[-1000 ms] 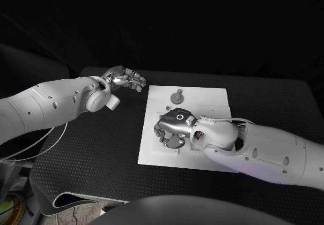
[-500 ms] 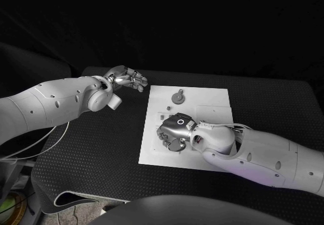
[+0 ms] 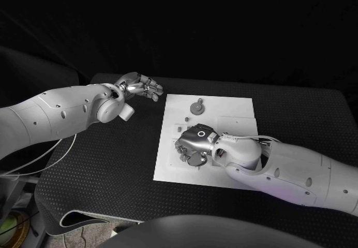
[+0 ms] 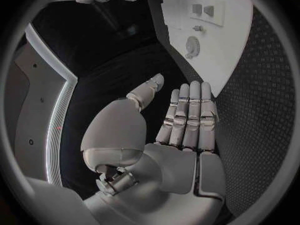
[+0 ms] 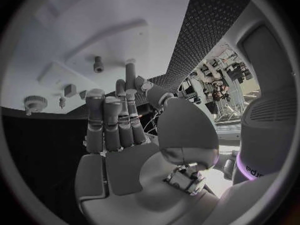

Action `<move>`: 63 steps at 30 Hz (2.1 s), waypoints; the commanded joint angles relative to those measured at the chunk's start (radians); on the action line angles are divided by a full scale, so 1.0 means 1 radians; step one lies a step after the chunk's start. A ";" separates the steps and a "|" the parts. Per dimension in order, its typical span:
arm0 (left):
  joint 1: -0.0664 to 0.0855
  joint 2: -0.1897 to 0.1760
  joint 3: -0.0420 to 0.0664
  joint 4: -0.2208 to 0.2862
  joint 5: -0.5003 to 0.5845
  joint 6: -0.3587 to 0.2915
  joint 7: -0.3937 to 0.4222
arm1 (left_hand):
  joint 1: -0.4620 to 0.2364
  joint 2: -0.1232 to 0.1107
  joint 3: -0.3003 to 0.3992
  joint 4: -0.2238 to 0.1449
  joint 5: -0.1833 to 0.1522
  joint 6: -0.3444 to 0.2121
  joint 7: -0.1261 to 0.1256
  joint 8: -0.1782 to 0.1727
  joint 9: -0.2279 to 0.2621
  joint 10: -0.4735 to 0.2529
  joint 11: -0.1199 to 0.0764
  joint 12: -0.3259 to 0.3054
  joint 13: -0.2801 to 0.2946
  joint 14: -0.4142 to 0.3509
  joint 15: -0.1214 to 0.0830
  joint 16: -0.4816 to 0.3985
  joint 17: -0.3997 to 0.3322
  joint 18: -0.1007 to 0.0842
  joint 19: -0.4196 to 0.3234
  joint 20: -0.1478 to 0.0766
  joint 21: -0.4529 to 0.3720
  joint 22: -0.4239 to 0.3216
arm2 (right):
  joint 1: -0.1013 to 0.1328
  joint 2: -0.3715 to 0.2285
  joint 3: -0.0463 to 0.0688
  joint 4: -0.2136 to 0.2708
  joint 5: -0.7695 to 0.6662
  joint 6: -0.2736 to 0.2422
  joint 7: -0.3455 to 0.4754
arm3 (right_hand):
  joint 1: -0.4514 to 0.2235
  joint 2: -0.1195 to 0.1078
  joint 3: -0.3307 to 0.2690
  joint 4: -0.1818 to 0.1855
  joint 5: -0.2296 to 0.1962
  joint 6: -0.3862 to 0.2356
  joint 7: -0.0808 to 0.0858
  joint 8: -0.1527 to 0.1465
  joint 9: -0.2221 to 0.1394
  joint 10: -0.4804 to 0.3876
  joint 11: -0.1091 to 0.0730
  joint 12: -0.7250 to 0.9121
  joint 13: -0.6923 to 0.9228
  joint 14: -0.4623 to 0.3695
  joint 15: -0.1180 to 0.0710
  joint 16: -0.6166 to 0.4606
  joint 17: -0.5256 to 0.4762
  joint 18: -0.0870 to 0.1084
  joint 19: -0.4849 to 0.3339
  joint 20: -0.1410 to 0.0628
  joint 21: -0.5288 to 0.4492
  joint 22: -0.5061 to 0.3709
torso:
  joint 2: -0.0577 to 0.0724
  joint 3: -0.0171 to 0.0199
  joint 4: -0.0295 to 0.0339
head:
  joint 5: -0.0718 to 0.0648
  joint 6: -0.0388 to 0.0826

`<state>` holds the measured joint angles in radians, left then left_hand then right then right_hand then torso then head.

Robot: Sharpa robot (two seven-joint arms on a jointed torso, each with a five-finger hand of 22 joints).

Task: Assemble the parts on the task board

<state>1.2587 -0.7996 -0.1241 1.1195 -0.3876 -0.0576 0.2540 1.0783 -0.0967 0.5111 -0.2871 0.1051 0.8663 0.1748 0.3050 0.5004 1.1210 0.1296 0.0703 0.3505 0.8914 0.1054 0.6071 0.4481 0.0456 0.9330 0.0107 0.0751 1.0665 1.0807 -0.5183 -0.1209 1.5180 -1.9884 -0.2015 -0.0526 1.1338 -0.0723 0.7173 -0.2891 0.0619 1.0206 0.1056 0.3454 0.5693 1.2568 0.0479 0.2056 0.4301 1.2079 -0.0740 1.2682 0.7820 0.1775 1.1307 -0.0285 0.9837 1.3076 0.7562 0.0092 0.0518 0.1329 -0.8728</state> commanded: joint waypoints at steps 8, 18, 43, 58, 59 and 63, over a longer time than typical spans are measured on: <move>0.001 0.000 0.001 0.002 0.006 0.014 0.006 | -0.011 0.002 -0.007 0.000 0.002 -0.004 0.000 0.007 -0.001 0.003 0.002 0.002 -0.002 0.006 0.003 -0.006 0.002 0.005 0.004 -0.002 -0.002 -0.001 | -0.002 -0.014 -0.002 0.005 -0.018 0.019 -0.004 | 0.041 0.039 0.008 -0.003 0.002 0.007 0.001 0.007 0.001 0.035 -0.021 0.014 0.044 0.000 -0.008 -0.004 -0.001 0.084 -0.002 -0.008 0.007 0.018 | 0.000 0.0008 -0.0008 | 0.003 0.000; 0.001 -0.001 0.001 0.001 0.006 0.014 0.005 | -0.012 0.001 -0.007 0.000 0.002 -0.004 0.000 0.007 -0.001 0.003 0.002 0.003 -0.003 0.007 0.003 -0.007 0.003 0.005 0.004 -0.002 -0.002 -0.001 | -0.002 -0.029 -0.002 0.026 -0.020 0.003 -0.010 | 0.042 0.039 0.008 -0.004 0.002 0.008 0.001 0.007 0.002 0.036 -0.021 0.013 0.044 0.001 -0.009 -0.004 0.000 0.084 -0.001 -0.008 0.007 0.018 | 0.000 0.0008 -0.0012 | 0.003 0.000; 0.001 -0.002 0.001 0.002 0.006 0.016 0.002 | -0.013 0.002 -0.008 0.000 0.002 -0.004 0.000 0.007 -0.002 0.003 0.002 0.002 -0.004 0.007 0.003 -0.009 0.005 0.005 0.004 -0.002 -0.002 -0.002 | -0.002 -0.023 -0.002 0.026 -0.026 0.029 -0.009 | 0.042 0.037 0.008 -0.003 0.002 0.009 0.001 0.007 0.003 0.038 -0.022 0.012 0.044 0.002 -0.009 -0.004 0.000 0.084 0.000 -0.009 0.008 0.018 | 0.000 0.0005 -0.0003 | -0.001 0.000; 0.001 -0.002 0.001 0.002 0.009 0.015 0.002 | -0.014 0.002 -0.008 0.000 0.002 -0.005 0.000 0.008 -0.002 0.003 0.002 0.003 -0.005 0.007 0.003 -0.010 0.006 0.005 0.004 -0.002 -0.002 -0.003 | -0.002 -0.016 -0.002 0.017 -0.025 0.080 -0.011 | 0.041 0.037 0.008 -0.003 0.002 0.008 0.001 0.006 0.003 0.037 -0.021 0.011 0.044 0.001 -0.009 -0.005 0.000 0.084 -0.001 -0.008 0.008 0.017 | 0.000 0.0001 -0.0007 | -0.004 0.000; 0.001 -0.002 0.001 0.002 0.009 0.015 0.002 | -0.014 0.002 -0.008 0.000 0.002 -0.005 0.000 0.008 -0.002 0.003 0.002 0.003 -0.005 0.007 0.003 -0.010 0.006 0.005 0.004 -0.002 -0.002 -0.003 | -0.002 -0.015 -0.002 0.017 -0.025 0.083 -0.011 | 0.040 0.037 0.008 -0.003 0.002 0.008 0.001 0.006 0.003 0.037 -0.021 0.011 0.044 0.001 -0.009 -0.005 0.000 0.084 -0.001 -0.008 0.008 0.017 | 0.000 -0.0002 -0.0008 | -0.005 0.000; 0.001 -0.002 0.001 0.001 0.009 0.014 0.002 | -0.014 0.002 -0.008 0.000 0.002 -0.005 0.000 0.008 -0.002 0.003 0.002 0.003 -0.005 0.007 0.003 -0.010 0.007 0.005 0.004 -0.002 -0.002 -0.003 | -0.002 -0.014 -0.002 0.017 -0.025 0.090 -0.011 | 0.040 0.038 0.008 -0.003 0.002 0.008 0.001 0.005 0.003 0.037 -0.021 0.010 0.044 0.001 -0.008 -0.006 0.000 0.084 -0.002 -0.008 0.007 0.017 | 0.000 0.0004 -0.0003 | -0.004 0.000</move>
<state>1.2588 -0.8019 -0.1241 1.1190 -0.3859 -0.0547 0.2501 1.0748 -0.0933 0.5111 -0.2871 0.1051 0.8663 0.1748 0.3088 0.4988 1.1210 0.1296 0.0703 0.3462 0.8949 0.1089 0.6032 0.4536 0.0455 0.9330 0.0107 0.0751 1.0652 1.0804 -0.5322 -0.1220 1.5361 -2.0021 -0.1481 -0.0607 1.1339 -0.0723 0.7172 -0.2892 0.0614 1.0188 0.1072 0.3460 0.5725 1.2603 0.0445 0.2059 0.4311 1.2124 -0.0752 1.2682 0.7821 0.1774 1.1306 -0.0313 0.9894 1.3076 0.7561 0.0091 0.0513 0.1290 -0.8728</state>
